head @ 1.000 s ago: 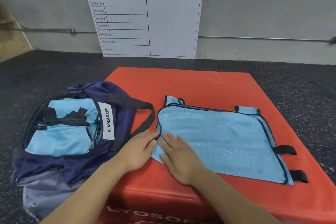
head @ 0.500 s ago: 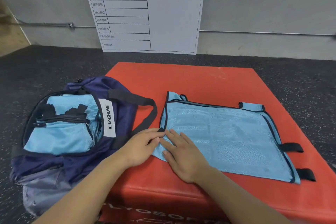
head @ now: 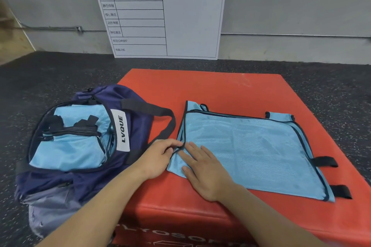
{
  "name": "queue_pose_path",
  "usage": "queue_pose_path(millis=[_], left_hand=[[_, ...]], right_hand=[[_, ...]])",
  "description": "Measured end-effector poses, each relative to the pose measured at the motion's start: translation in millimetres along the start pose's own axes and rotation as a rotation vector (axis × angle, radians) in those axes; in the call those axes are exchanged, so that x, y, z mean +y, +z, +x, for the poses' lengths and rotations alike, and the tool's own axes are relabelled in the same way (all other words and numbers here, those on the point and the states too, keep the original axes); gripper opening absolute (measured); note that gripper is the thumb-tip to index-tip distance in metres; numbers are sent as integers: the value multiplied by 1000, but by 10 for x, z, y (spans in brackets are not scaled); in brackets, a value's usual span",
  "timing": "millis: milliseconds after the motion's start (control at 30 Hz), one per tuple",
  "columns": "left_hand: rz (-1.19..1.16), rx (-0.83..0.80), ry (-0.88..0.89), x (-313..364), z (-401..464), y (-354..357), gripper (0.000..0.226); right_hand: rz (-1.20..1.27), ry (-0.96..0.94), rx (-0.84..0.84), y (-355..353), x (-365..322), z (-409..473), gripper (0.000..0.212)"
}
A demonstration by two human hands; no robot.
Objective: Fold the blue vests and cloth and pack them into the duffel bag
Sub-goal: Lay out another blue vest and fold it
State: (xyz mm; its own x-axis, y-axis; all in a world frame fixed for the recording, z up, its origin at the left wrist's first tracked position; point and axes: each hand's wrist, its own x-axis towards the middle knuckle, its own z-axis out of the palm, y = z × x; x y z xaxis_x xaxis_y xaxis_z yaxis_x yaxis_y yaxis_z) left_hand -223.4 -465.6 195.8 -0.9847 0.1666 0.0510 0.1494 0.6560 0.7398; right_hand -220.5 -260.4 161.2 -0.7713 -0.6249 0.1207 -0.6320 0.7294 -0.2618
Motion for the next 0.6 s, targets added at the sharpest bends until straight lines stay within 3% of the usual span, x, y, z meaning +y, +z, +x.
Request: queue_pose_path(millis=[433,600], left_hand=[[29,47,-22,-116,152,91,52],[23,46,19,-147,163,72,45]], right_hand=[[20,-6,37,-2,6,-8,54],[29,-13,32,-9,11,-13,54]])
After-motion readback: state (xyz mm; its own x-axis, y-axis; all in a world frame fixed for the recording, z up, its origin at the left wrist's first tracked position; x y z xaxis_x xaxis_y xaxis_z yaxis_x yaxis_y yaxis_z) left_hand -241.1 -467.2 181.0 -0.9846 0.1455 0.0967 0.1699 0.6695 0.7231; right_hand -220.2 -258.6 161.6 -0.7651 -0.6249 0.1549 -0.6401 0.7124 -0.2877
